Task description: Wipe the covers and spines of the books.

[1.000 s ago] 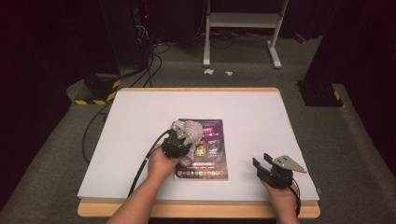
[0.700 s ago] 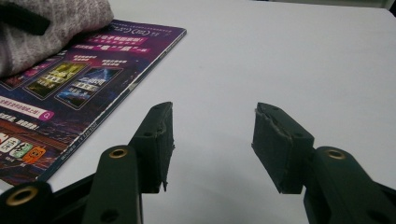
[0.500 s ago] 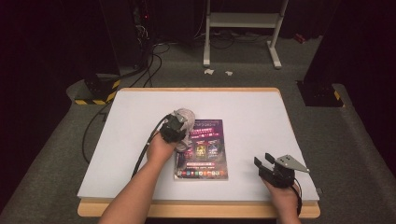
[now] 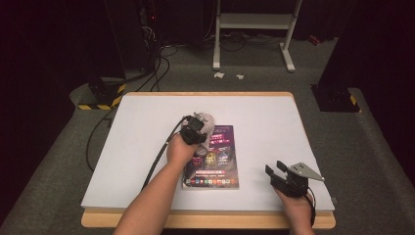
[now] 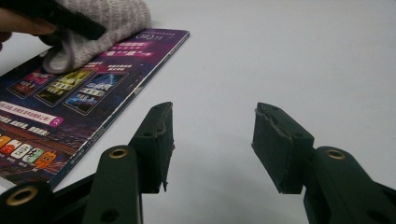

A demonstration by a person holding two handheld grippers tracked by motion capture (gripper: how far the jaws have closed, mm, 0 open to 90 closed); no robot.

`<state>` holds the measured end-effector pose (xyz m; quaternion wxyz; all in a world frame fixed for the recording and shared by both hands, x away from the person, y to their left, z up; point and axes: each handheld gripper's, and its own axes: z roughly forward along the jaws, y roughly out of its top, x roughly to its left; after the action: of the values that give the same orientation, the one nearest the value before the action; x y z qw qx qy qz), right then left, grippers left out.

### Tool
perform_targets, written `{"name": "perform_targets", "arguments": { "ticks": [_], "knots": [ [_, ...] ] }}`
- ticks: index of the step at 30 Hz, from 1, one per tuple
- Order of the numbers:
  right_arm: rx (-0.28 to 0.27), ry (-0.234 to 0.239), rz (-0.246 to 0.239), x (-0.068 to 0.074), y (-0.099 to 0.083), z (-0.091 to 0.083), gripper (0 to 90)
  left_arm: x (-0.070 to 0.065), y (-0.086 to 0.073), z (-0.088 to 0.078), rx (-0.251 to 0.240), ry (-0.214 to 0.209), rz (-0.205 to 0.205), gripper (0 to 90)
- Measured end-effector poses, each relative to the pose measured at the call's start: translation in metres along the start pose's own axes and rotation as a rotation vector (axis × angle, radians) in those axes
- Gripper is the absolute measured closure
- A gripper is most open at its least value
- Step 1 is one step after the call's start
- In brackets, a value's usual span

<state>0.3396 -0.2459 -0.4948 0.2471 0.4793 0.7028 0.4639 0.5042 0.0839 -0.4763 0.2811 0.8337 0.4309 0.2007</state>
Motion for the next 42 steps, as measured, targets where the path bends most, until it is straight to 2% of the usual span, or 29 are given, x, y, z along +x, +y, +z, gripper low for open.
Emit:
{"name": "perform_targets", "arguments": {
  "ticks": [1, 2, 3, 4, 5, 9, 10, 12, 15, 18, 21, 25, 26, 29, 30, 33, 34, 35, 36, 37, 38, 42],
  "knots": [
    [0.000, 0.000, 0.000, 0.000, 0.000, 0.000, 48.1, 0.000, 0.000, 0.000, 0.000, 0.000, 0.000, 63.4],
    [0.000, -0.001, -0.004, 0.001, 0.000, 0.000, 48.1, -0.011, 0.005, 0.004, -0.013, -0.025, 0.003, 63.4],
    [0.000, -0.001, -0.004, 0.001, 0.000, 0.000, 48.1, -0.011, 0.005, 0.004, -0.013, -0.025, 0.003, 63.5],
    [0.000, -0.001, -0.006, 0.002, 0.000, 0.000, 48.1, -0.024, 0.010, 0.008, -0.018, -0.046, 0.015, 63.5],
    [0.000, -0.001, -0.006, 0.002, 0.000, 0.000, 48.1, -0.024, 0.010, 0.008, -0.018, -0.046, 0.015, 63.5],
    [-0.002, -0.004, -0.014, 0.003, 0.001, -0.001, 48.0, -0.051, 0.024, 0.015, -0.029, -0.087, 0.047, 63.4],
    [-0.005, -0.006, -0.019, 0.003, 0.002, -0.002, 48.0, -0.060, 0.029, 0.018, -0.034, -0.100, 0.069, 63.4],
    [-0.005, -0.008, -0.022, 0.003, 0.002, -0.002, 48.0, -0.071, 0.035, 0.021, -0.032, -0.116, 0.082, 63.4],
    [-0.007, -0.006, -0.026, 0.004, 0.002, -0.002, 48.0, -0.080, 0.040, 0.025, -0.035, -0.122, 0.104, 63.1],
    [-0.010, -0.004, -0.029, 0.003, 0.002, -0.002, 48.0, -0.080, 0.041, 0.026, -0.034, -0.124, 0.093, 62.9],
    [-0.013, 0.000, -0.021, 0.002, 0.002, -0.003, 48.0, -0.074, 0.039, 0.024, -0.029, -0.118, 0.086, 62.7],
    [-0.014, 0.004, -0.027, 0.003, 0.003, -0.004, 48.0, -0.057, 0.030, 0.017, -0.016, -0.075, 0.086, 62.7],
    [-0.016, 0.003, -0.029, 0.003, 0.003, -0.004, 48.1, -0.043, 0.022, 0.011, -0.007, -0.050, 0.061, 62.7],
    [-0.018, -0.001, -0.027, 0.003, 0.003, -0.005, 48.1, -0.019, 0.008, 0.002, 0.008, -0.012, 0.038, 62.8],
    [-0.018, -0.002, -0.027, 0.003, 0.003, -0.004, 48.1, -0.019, 0.008, 0.002, 0.008, -0.012, 0.038, 62.8],
    [-0.013, -0.004, -0.026, 0.004, 0.003, -0.003, 48.2, 0.012, -0.012, -0.012, 0.013, 0.032, -0.013, 62.9],
    [-0.012, -0.004, -0.028, 0.004, 0.003, -0.003, 48.2, 0.012, -0.012, -0.012, 0.013, 0.032, -0.013, 62.9],
    [-0.011, -0.004, -0.029, 0.005, 0.003, -0.002, 48.2, 0.025, -0.019, -0.019, 0.020, 0.055, -0.025, 62.9],
    [-0.008, -0.004, -0.030, 0.005, 0.003, -0.002, 48.2, 0.031, -0.022, -0.022, 0.023, 0.067, -0.031, 62.9],
    [-0.007, -0.003, -0.033, 0.006, 0.003, -0.002, 48.2, 0.031, -0.022, -0.022, 0.023, 0.067, -0.031, 62.9],
    [-0.007, -0.003, -0.036, 0.006, 0.003, -0.002, 48.2, 0.040, -0.028, -0.027, 0.024, 0.079, -0.052, 62.9],
    [-0.006, -0.004, -0.035, 0.006, 0.002, -0.002, 48.2, 0.047, -0.034, -0.032, 0.027, 0.101, -0.062, 62.9]
  ]
}}
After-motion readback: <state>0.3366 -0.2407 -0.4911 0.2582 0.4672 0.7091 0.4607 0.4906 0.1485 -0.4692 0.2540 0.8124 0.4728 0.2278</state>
